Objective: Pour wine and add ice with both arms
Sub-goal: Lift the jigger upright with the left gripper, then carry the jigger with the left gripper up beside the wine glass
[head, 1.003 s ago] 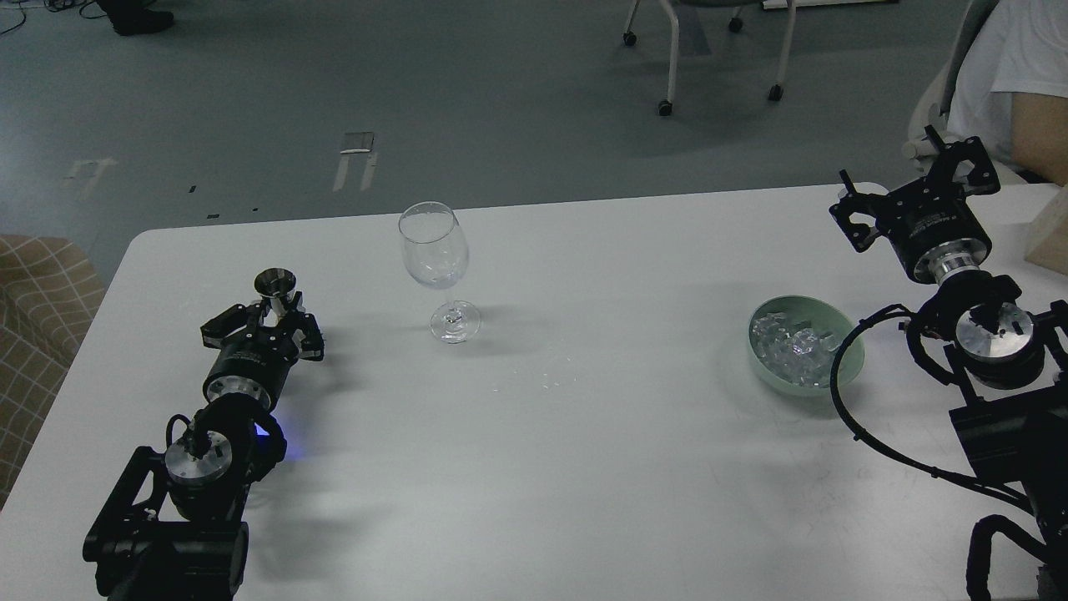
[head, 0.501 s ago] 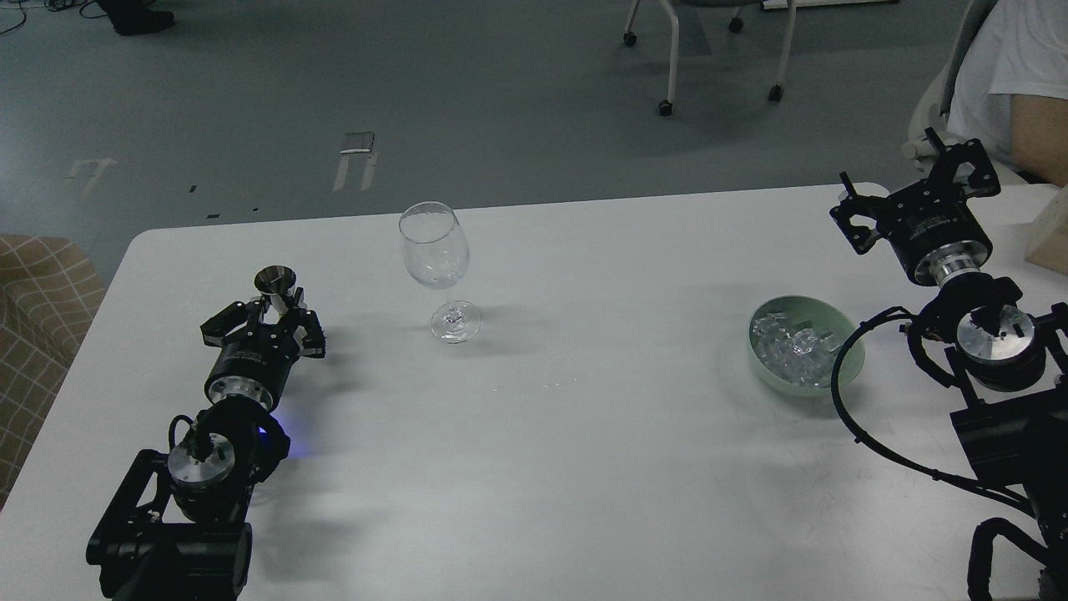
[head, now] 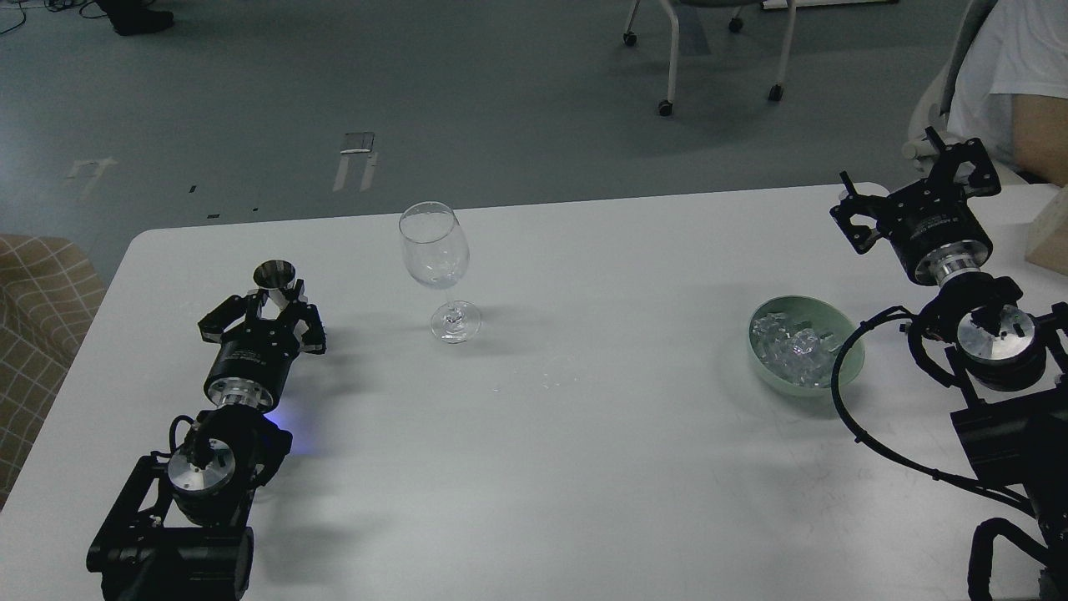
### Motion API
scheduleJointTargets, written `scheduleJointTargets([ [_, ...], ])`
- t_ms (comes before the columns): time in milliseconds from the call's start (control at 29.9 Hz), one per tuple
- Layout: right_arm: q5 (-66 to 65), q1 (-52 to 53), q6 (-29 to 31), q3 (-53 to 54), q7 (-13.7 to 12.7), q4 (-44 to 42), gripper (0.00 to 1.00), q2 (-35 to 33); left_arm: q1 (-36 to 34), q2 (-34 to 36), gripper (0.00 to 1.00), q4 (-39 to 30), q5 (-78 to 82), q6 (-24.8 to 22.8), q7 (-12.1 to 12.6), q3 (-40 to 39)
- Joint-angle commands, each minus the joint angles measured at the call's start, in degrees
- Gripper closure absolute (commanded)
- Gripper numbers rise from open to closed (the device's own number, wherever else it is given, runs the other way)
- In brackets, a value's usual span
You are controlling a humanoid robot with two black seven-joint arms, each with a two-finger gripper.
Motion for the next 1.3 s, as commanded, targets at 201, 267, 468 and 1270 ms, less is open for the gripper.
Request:
scheduleJointTargets([
  [201, 0.0, 0.1, 0.0, 0.0, 0.0, 0.0, 0.0, 0.0, 0.0, -0.2, 0.63, -0.3, -0.2, -0.2, 0.0, 0.1],
  [267, 0.0, 0.1, 0.0, 0.0, 0.0, 0.0, 0.0, 0.0, 0.1, -0.2, 0.63, -0.5, -0.2, -0.2, 0.0, 0.1],
  [468, 0.0, 0.0, 0.0, 0.0, 0.0, 0.1, 0.0, -0.2, 0.7, -0.6, 0.65, -0.8, -0.2, -2.7, 0.0, 0.0],
  [1270, 0.0, -0.2, 0.0, 0.0, 0.0, 0.1, 0.0, -0.5, 2.1, 0.3, 0.78, -4.2, -1.1, -4.7, 0.2, -0.2],
])
